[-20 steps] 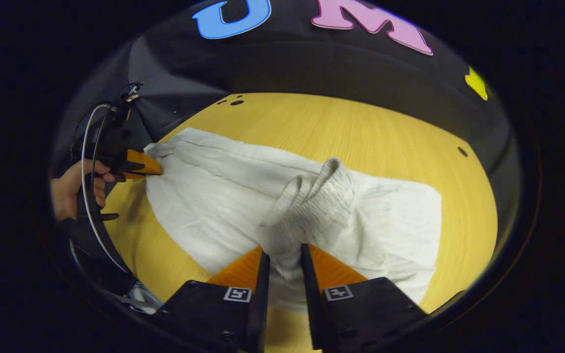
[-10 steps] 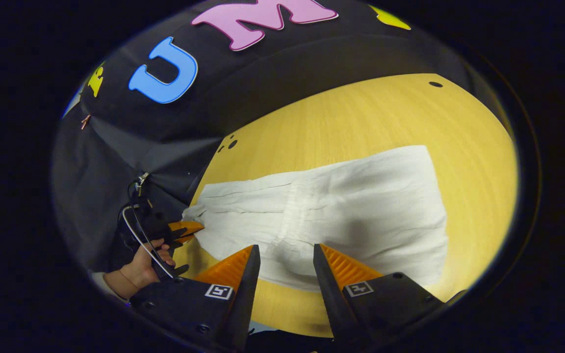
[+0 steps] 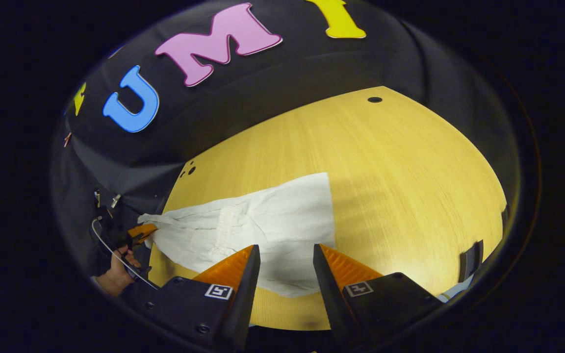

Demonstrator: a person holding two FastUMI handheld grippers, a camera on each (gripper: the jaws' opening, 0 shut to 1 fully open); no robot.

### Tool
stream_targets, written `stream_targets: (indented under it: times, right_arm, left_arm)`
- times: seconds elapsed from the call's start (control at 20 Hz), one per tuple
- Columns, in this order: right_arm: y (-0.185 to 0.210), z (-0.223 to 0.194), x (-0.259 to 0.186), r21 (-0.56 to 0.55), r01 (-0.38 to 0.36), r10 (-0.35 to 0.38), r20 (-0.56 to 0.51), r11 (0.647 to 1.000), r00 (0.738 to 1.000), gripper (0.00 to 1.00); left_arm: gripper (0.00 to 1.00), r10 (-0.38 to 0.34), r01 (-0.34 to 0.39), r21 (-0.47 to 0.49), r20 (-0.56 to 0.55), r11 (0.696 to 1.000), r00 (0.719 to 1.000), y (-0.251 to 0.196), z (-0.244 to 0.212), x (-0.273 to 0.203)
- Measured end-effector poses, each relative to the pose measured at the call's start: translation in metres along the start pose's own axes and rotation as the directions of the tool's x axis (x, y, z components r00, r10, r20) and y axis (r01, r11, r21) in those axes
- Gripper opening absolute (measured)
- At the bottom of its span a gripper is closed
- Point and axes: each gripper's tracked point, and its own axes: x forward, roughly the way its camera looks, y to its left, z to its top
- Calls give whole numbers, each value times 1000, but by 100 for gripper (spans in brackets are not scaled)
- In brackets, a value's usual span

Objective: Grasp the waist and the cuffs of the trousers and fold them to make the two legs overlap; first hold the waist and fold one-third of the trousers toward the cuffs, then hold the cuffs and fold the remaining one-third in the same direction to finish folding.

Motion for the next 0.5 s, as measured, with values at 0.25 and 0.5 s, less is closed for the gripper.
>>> stream_targets:
  times: [0.25,0.5]
  right_arm:
    - [-34,23,-9,31,39,-40,29,999,999,68]
    - [-69,54,-17,82,71,-77,80,994,994,68]
  left_arm:
    - [6,-76,66,110,82,992,994,-55,29,-16]
    - [6,-207,174,274,97,946,973,-134,35,-34]
